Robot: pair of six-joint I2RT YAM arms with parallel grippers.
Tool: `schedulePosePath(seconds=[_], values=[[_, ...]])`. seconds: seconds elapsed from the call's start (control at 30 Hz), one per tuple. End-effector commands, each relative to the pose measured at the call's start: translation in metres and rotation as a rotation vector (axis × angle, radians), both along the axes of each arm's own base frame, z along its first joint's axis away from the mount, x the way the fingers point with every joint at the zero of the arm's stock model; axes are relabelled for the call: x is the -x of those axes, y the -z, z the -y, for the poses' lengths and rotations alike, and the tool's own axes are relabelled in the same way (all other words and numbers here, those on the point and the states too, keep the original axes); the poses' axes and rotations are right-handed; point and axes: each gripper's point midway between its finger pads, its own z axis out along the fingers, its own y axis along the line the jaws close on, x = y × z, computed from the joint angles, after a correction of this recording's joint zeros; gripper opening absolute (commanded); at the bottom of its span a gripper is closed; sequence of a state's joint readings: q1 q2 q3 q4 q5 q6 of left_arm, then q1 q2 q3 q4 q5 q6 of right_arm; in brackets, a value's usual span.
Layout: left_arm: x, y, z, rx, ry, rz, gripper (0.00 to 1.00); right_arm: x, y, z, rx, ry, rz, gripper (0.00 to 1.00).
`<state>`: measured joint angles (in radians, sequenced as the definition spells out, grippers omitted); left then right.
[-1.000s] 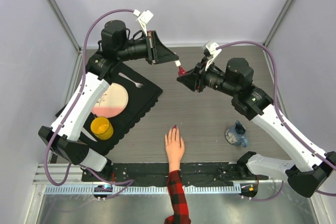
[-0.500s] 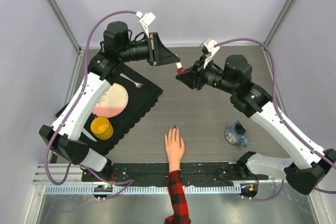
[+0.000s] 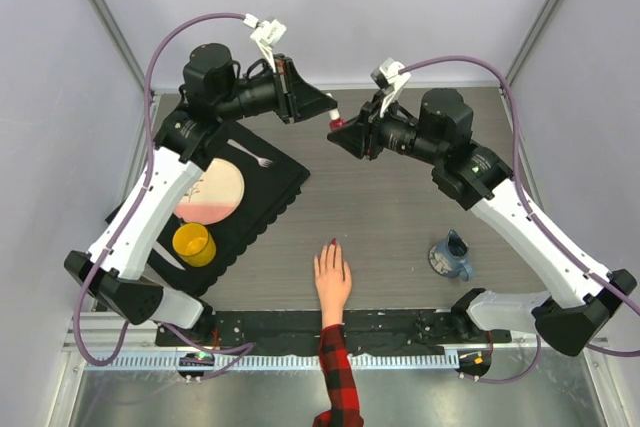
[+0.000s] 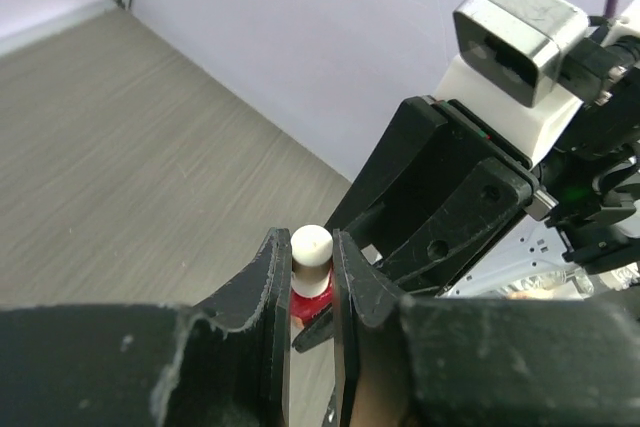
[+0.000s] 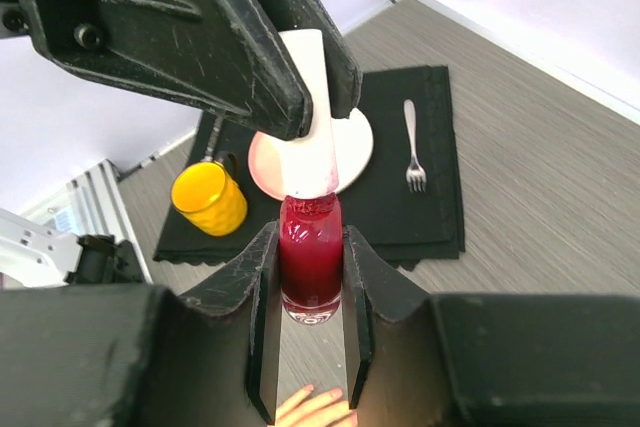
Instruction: Paint the nails
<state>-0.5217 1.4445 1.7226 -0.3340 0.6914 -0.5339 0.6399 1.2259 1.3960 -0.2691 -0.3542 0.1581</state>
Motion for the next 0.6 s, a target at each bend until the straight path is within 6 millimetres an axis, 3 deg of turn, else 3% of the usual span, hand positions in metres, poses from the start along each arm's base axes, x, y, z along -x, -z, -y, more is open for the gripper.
schedulePosePath(seconds=[0.0, 0.2, 0.23, 0.3, 0.33, 0.4, 0.47, 0.53, 0.57], values=[[0.04, 0.006, 0.016, 0.031, 0.181, -0.068, 0.0, 0.021, -0.136, 0.012, -0.307, -0.008, 0.31, 0.01], [0.087, -0.008, 0.02, 0.072, 0.477, 0.037, 0.0, 0.043, -0.153, 0.011, -0.348, -0.096, 0.328, 0.01], [0.094, -0.009, 0.02, 0.075, 0.516, 0.054, 0.0, 0.056, -0.149, 0.006, -0.357, -0.175, 0.301, 0.01], [0.108, -0.009, 0.018, 0.088, 0.596, 0.087, 0.0, 0.077, -0.162, 0.009, -0.413, -0.248, 0.345, 0.01], [0.118, -0.008, 0.021, 0.094, 0.641, 0.087, 0.0, 0.085, -0.154, 0.006, -0.417, -0.3, 0.33, 0.01], [0.131, -0.001, 0.023, 0.104, 0.702, 0.109, 0.0, 0.104, -0.168, 0.015, -0.48, -0.336, 0.357, 0.01], [0.153, 0.01, 0.023, 0.104, 0.785, 0.135, 0.0, 0.116, -0.163, 0.016, -0.466, -0.387, 0.379, 0.01], [0.162, 0.011, 0.018, 0.11, 0.784, 0.212, 0.0, 0.117, -0.163, 0.022, -0.428, -0.357, 0.396, 0.01], [0.161, 0.021, 0.018, 0.101, 0.771, 0.22, 0.0, 0.11, -0.151, 0.023, -0.386, -0.319, 0.366, 0.01]])
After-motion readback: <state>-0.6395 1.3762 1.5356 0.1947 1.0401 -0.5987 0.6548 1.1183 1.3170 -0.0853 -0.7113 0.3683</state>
